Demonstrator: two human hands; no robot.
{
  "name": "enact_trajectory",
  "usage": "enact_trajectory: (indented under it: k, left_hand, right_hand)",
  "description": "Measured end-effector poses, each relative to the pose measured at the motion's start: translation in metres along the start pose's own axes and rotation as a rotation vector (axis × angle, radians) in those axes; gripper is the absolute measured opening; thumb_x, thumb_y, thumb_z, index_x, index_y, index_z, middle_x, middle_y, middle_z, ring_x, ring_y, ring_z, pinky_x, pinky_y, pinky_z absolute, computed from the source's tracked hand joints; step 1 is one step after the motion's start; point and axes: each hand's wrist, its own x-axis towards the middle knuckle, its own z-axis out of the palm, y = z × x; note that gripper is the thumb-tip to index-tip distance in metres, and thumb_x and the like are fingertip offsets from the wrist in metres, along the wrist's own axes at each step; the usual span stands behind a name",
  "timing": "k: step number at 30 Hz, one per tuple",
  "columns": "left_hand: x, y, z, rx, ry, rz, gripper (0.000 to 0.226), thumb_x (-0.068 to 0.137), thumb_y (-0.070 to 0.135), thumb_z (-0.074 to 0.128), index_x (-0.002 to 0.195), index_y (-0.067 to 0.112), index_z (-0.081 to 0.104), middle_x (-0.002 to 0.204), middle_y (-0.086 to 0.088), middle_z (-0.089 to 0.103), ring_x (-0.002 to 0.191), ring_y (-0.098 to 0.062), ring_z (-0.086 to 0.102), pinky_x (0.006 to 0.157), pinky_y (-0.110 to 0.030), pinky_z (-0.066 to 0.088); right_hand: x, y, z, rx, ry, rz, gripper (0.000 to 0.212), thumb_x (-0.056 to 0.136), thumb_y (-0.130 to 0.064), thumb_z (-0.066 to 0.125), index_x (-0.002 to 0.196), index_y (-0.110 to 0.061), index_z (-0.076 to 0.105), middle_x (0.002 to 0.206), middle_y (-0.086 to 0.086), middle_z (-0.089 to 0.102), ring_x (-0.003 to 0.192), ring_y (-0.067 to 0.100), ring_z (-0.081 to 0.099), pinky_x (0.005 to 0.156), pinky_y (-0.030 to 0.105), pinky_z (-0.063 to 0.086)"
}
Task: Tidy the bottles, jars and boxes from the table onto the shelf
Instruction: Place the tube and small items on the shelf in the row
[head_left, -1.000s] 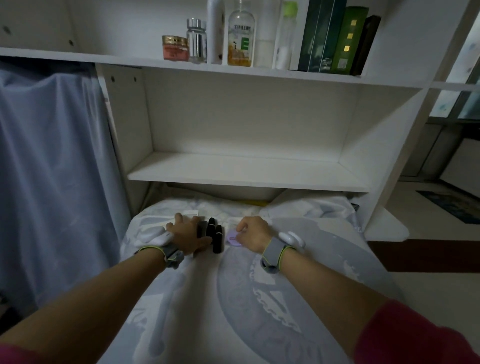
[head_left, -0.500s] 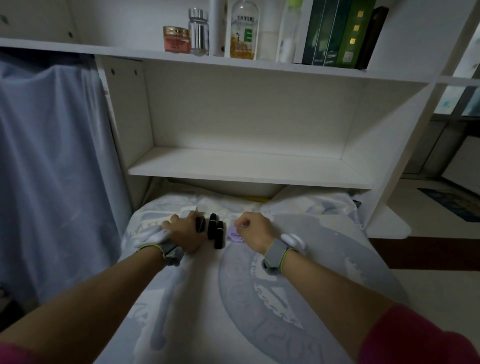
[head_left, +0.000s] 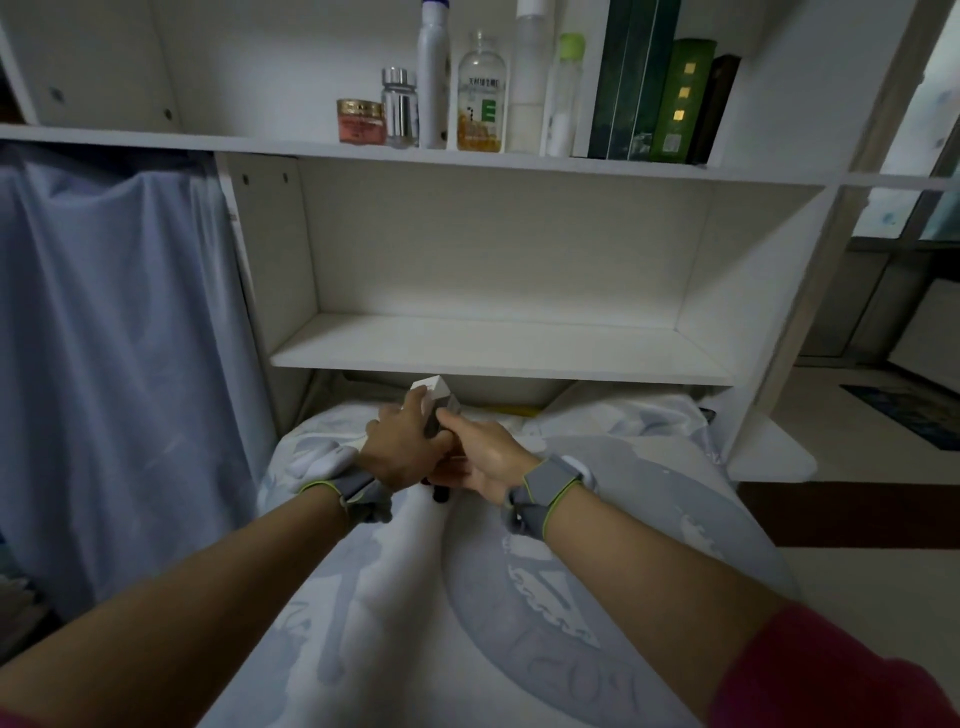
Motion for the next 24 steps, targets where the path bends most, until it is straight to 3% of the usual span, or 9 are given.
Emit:
enact_trajectory:
  k: [5, 8, 12, 15, 17, 20, 24]
  left_hand:
    - [-0.009, 0.009, -0.006, -0.075, -0.004, 0.076, 0.080, 0.077, 0.041, 0.063, 0.145, 0.022, 0.026, 0.132, -0.019, 0.041, 0.113, -0.039, 0.049, 0.091, -0.049, 0.051]
    - [-0.016, 0.015, -0.013, -0.170, -0.057, 0.090, 0.088, 0.066, 0.042, 0.068, 0.143, 0.020, 0.031, 0.128, -0.011, 0.045, 0.109, -0.033, 0.054, 0.081, -0.042, 0.056]
    - [-0.020, 0.021, -0.017, -0.396, -0.077, 0.064, 0.058, 0.070, 0.038, 0.070, 0.121, 0.016, 0.052, 0.111, -0.003, 0.063, 0.097, -0.023, 0.063, 0.081, -0.042, 0.057]
    - [-0.027, 0.030, -0.023, -0.495, -0.080, 0.051, 0.031, 0.077, 0.020, 0.067, 0.106, 0.009, 0.063, 0.096, -0.008, 0.070, 0.088, -0.026, 0.068, 0.078, -0.043, 0.059]
    - [-0.033, 0.037, -0.025, -0.570, -0.095, 0.040, 0.020, 0.082, 0.008, 0.066, 0.101, 0.004, 0.065, 0.094, -0.008, 0.068, 0.088, -0.027, 0.067, 0.077, -0.038, 0.058]
    - [-0.042, 0.047, -0.025, -0.695, -0.132, -0.022, 0.024, 0.083, 0.005, 0.067, 0.106, 0.001, 0.065, 0.103, -0.008, 0.068, 0.094, -0.026, 0.067, 0.083, -0.036, 0.057]
    - [-0.046, 0.059, -0.025, -0.800, -0.170, -0.063, 0.020, 0.082, 0.003, 0.069, 0.102, 0.001, 0.066, 0.109, -0.012, 0.069, 0.097, -0.029, 0.068, 0.091, -0.041, 0.054]
  right_hand:
    - [-0.015, -0.008, -0.007, 0.000, 0.047, -0.037, 0.021, 0.094, -0.022, 0.058, 0.101, -0.003, 0.063, 0.071, 0.010, 0.061, 0.061, 0.023, 0.063, 0.065, 0.035, 0.058]
    - [-0.020, -0.011, -0.012, -0.009, 0.082, -0.046, 0.017, 0.092, -0.018, 0.060, 0.095, -0.002, 0.063, 0.073, 0.012, 0.062, 0.062, 0.024, 0.063, 0.067, 0.037, 0.058]
    - [-0.028, -0.015, -0.022, 0.027, 0.117, -0.052, 0.012, 0.091, -0.013, 0.062, 0.088, -0.002, 0.058, 0.076, 0.015, 0.061, 0.065, 0.028, 0.062, 0.067, 0.045, 0.057]
    - [-0.037, -0.020, -0.030, 0.010, 0.147, -0.081, 0.013, 0.091, -0.014, 0.063, 0.085, -0.004, 0.056, 0.082, 0.017, 0.060, 0.072, 0.030, 0.061, 0.079, 0.058, 0.054]
    - [-0.044, -0.023, -0.035, 0.035, 0.127, -0.098, 0.013, 0.093, -0.014, 0.061, 0.083, -0.006, 0.058, 0.081, 0.014, 0.061, 0.068, 0.026, 0.061, 0.071, 0.049, 0.058]
    - [-0.058, -0.029, -0.044, 0.074, 0.073, -0.119, 0.013, 0.095, -0.014, 0.056, 0.085, -0.009, 0.062, 0.079, 0.009, 0.065, 0.058, 0.018, 0.063, 0.049, 0.029, 0.057]
    - [-0.071, -0.036, -0.054, 0.042, 0.044, -0.143, 0.012, 0.095, -0.017, 0.057, 0.097, -0.007, 0.063, 0.084, 0.010, 0.066, 0.066, 0.020, 0.063, 0.053, 0.027, 0.055]
